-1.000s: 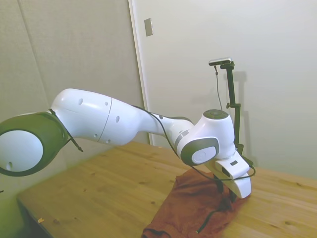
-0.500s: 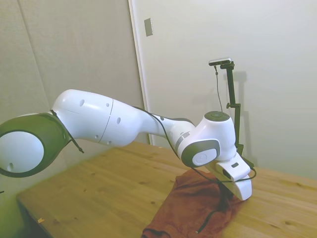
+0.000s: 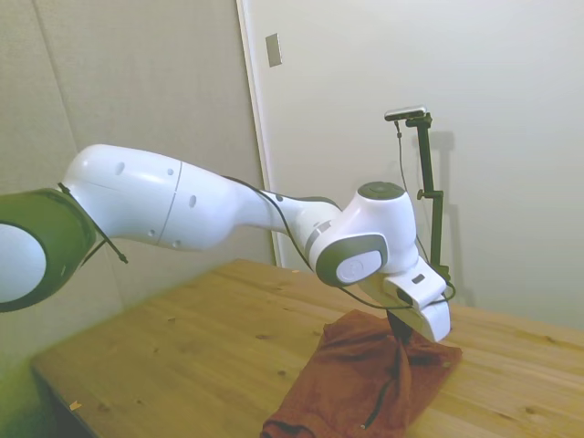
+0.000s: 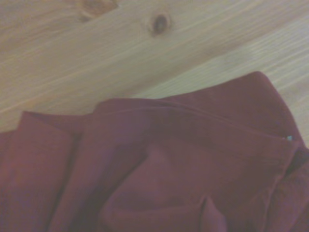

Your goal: Unfold the shorts

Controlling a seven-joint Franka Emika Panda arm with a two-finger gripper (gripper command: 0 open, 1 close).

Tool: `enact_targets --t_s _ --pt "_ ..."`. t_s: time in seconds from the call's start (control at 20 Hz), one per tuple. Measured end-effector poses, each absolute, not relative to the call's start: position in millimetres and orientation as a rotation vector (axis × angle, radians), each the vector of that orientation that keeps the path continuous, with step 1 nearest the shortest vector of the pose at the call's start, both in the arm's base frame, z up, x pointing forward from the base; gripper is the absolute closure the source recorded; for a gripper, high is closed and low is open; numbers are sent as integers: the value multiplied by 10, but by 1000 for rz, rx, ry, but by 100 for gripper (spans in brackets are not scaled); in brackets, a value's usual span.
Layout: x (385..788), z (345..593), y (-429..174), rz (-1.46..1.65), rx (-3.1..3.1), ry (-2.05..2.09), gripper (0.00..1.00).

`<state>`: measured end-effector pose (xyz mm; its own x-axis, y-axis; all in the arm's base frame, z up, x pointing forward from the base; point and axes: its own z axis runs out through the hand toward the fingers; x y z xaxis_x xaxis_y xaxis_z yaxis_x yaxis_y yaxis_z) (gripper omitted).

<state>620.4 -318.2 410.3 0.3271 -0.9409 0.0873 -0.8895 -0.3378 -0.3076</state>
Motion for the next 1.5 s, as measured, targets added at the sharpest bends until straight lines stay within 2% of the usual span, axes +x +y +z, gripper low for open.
enact_targets --t_s 0.2,0.45,0.7,1.0,1.05,1.3,1.5 --pt "6180 4444 -2672 -403 -2459 1571 100" --pt "6301 4720 -1610 -460 -2597 1458 100" --pt "6454 4719 -638 -522 -2751 1345 100" --pt "6699 4520 318 -603 -2915 1196 100" --pt "6735 4487 395 -592 -2936 1185 0" --pt "6900 4298 580 -496 -3033 1087 0" --pt "7056 4243 644 -471 -3071 985 0"
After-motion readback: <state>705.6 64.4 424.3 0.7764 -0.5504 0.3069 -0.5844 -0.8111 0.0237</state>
